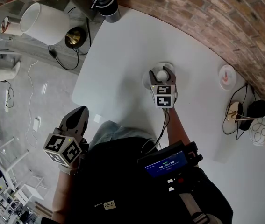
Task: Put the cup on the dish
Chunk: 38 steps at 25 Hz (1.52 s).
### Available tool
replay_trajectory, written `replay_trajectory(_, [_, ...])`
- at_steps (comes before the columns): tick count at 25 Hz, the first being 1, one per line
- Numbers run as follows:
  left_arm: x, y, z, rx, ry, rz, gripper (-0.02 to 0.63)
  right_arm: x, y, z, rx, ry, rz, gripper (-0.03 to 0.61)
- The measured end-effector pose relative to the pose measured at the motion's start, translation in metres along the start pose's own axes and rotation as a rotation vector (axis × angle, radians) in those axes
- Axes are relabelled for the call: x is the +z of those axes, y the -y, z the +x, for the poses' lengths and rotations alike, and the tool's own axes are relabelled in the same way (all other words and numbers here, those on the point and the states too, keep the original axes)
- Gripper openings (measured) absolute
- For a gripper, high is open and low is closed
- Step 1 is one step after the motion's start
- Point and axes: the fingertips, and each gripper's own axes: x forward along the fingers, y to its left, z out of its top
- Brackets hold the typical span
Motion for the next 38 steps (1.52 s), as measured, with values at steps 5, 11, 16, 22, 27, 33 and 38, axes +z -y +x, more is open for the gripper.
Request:
replay_trajectory(5, [-0.002, -0.001, -0.002, 0.007, 0.001, -0.008, 0.005, 0.006, -0.002, -0.001, 0.004, 0.003, -0.004, 0.255])
replay_trajectory(11, [-0.003, 0.001, -0.002, 0.008, 0.003, -0.009, 0.005, 0.006, -0.003, 0.000, -0.015, 0.017, -0.036, 0.255])
replay_trajectory(16, [-0.005, 0.001, -0.002, 0.010, 0.004, -0.014, 0.005, 0.005, -0.004, 0.000, -0.018, 0.019, -0.054, 0.255])
replay_trajectory(22, [-0.006, 0.002, -0.003, 0.010, 0.005, -0.014, 0.005, 0.003, -0.004, 0.001, -0.020, 0.004, -0.046, 0.255])
replay_trajectory(27, [-0.007, 0.003, -0.002, 0.010, 0.005, -0.014, 0.005, 0.001, -0.006, 0.003, -0.011, -0.002, -0.049, 0.255])
replay_trajectory(33, [-0.008, 0.005, -0.002, 0.007, 0.008, -0.016, 0.005, 0.001, -0.006, 0.003, -0.005, -0.010, -0.050, 0.255])
replay_trajectory(38, [-0.011, 0.005, -0.002, 0.008, 0.008, -0.019, 0.005, 0.000, -0.008, 0.005, 0.010, -0.021, -0.050, 0.256])
